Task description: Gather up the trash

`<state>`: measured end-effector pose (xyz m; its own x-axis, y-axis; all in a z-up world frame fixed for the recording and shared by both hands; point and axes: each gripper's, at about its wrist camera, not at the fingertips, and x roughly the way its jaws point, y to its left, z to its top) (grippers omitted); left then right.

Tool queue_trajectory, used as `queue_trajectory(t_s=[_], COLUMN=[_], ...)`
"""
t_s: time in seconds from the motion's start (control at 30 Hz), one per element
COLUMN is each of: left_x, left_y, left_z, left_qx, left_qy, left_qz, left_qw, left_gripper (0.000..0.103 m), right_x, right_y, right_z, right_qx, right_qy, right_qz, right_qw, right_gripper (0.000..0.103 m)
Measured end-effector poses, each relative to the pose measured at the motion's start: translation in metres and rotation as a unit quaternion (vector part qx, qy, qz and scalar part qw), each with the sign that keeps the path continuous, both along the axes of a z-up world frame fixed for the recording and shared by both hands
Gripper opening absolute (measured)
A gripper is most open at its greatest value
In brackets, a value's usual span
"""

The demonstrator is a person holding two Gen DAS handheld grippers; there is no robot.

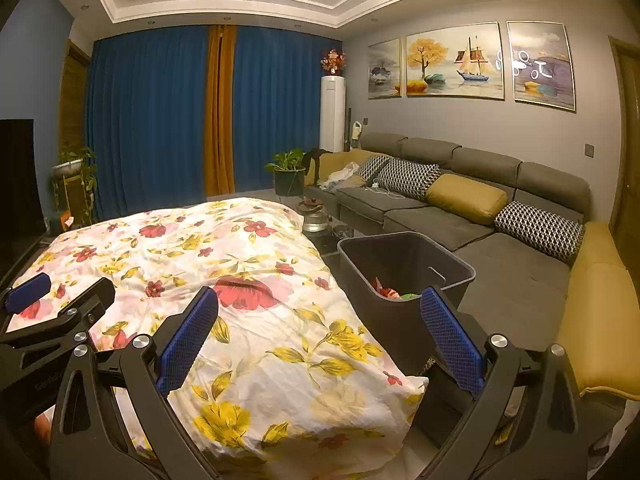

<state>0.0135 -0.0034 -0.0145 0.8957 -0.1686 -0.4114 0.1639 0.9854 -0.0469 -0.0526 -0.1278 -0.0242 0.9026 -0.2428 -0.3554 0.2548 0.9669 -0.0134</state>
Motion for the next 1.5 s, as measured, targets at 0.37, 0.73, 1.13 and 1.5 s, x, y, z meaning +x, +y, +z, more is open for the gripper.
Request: queue_trajectory(t_s=[0.37, 0.73, 1.13, 1.5], left_x=[-0.0011, -0.0016, -0.0018, -0.0005], left_y=[-0.0022, -0.0035, -0.0054, -0.0063], left_z=[0.0015, 0.0022, 0.0028, 0.0021], left_qx=[0.006, 0.007, 0.007, 0.010], left_qy=[-0.002, -0.002, 0.000, 0.000], left_qz=[0.004, 0.004, 0.005, 0.003], left_qw=[1.0000, 1.0000, 1.0000, 0.9999], left_gripper=[0.092, 0.092, 0.092, 0.092], right_x=[-0.0006, -0.0011, -0.0011, -0.0020], right_y=[0.0003, -0.0007, -0.0007, -0.0019], right_z=[0.0001, 0.0004, 0.0005, 0.0008], right_qx=[0.001, 0.003, 0.003, 0.006], right_qy=[-0.001, -0.001, -0.001, 0.000], right_qz=[0.000, 0.000, -0.001, -0.002], right_qw=[1.000, 1.000, 1.000, 1.000], right_gripper=[0.097, 0.097, 0.097, 0.097])
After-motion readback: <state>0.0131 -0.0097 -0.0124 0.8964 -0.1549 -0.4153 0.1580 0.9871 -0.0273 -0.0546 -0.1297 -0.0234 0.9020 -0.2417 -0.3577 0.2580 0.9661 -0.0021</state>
